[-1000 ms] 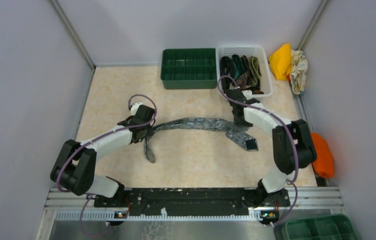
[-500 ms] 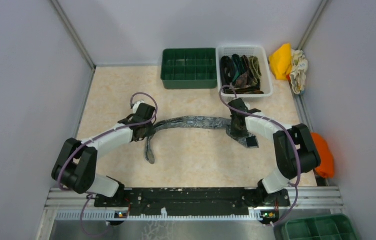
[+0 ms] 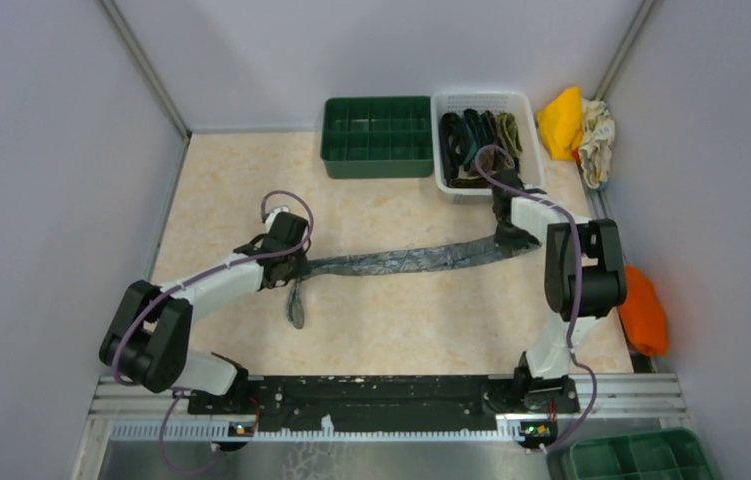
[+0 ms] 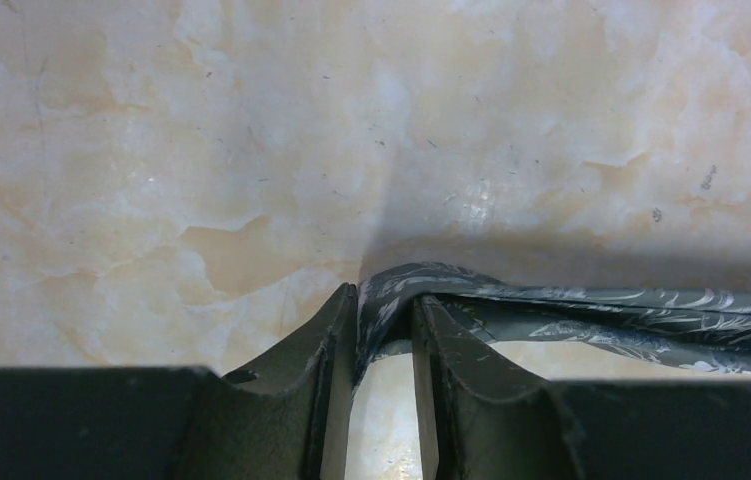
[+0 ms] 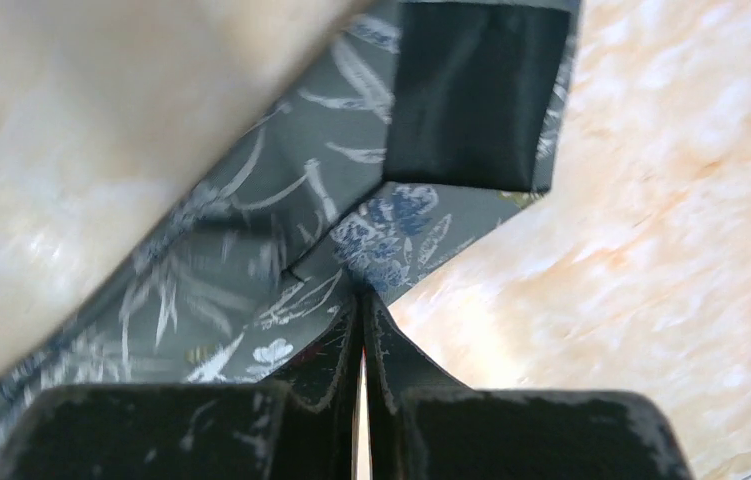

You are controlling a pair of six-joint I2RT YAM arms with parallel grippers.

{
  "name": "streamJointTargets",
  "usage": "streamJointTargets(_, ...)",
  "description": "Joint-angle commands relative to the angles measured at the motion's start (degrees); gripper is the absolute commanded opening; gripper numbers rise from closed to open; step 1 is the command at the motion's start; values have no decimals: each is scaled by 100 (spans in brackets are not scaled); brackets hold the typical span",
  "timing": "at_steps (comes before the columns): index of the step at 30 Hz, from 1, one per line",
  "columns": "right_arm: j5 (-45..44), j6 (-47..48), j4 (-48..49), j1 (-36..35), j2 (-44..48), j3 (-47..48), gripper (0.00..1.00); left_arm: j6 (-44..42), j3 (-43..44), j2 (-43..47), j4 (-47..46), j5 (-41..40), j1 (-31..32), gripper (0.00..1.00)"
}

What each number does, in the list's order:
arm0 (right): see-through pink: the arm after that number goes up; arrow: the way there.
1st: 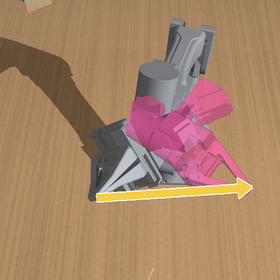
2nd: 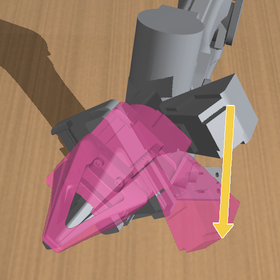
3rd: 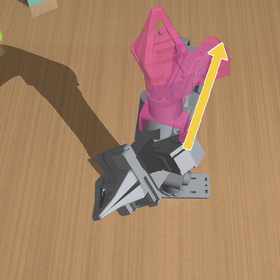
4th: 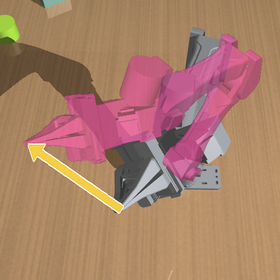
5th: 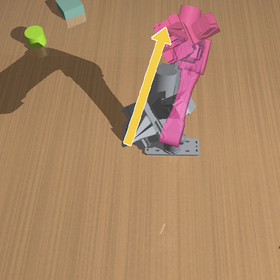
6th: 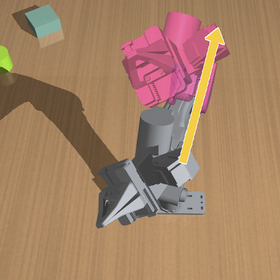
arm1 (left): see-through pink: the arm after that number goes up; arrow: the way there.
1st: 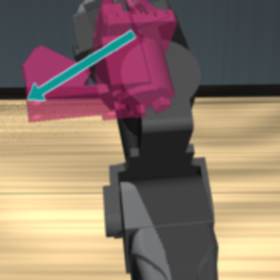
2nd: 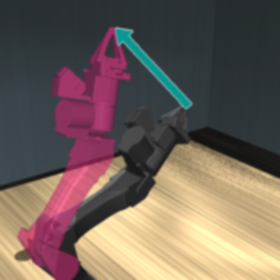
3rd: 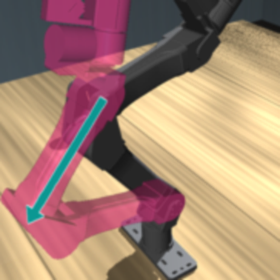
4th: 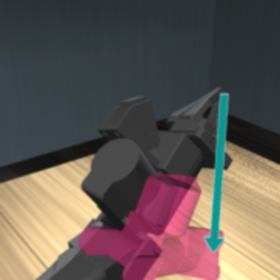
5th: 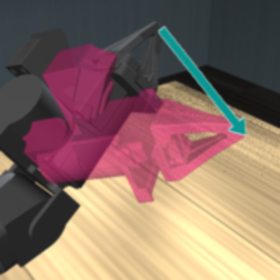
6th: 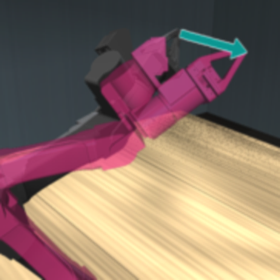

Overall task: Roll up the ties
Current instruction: Flatten out the tie at the center of the board.

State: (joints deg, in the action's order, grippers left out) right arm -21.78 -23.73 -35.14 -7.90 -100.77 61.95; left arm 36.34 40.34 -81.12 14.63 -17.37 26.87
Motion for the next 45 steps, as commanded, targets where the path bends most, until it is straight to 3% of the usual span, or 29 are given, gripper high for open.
streamJointTargets(1,-302,324,-135,549,-513,334,0,-102,-39,-90,-191,176,-18,33)
streamJointTargets(6,59,353,159,636,-632,492,0,-338,54,-209,-379,480,-16,33)
streamJointTargets(10,443,332,798,517,200,103,1,-392,304,-318,-409,616,-19,33)
streamJointTargets(14,436,417,1216,-133,1023,-211,4,-384,685,-458,-460,770,-27,36)
streamJointTargets(16,717,454,1335,-561,1210,-236,4,-354,911,-525,-471,864,-28,39)
streamJointTargets(20,1401,498,1412,-1376,1104,-119,6,-426,1359,-592,-457,1219,-239,64)
streamJointTargets(22,1910,500,1591,-1695,977,-115,9,-402,1542,-635,-386,1573,-470,64)
streamJointTargets(24,2305,500,1769,-2040,824,-113,9,-233,1643,-487,-231,1529,-640,55)
streamJointTargets(27,2848,386,2087,-2473,555,-156,5,74,1313,250,-479,1135,-728,9)
streamJointTargets(28,3035,359,2224,-2615,427,-136,3,145,1103,564,-636,893,-731,1)
streamJointTargets(33,3181,500,2223,-3424,-22,481,0,646,640,2113,-733,-1206,-734,0)
streamJointTargets(37,3934,401,2334,-3870,-514,907,0,791,772,2961,-516,-2513,-737,0)
streamJointTargets(45,4450,411,1981,-4419,-1703,2189,0,250,1298,3345,-338,-3120,-736,0)
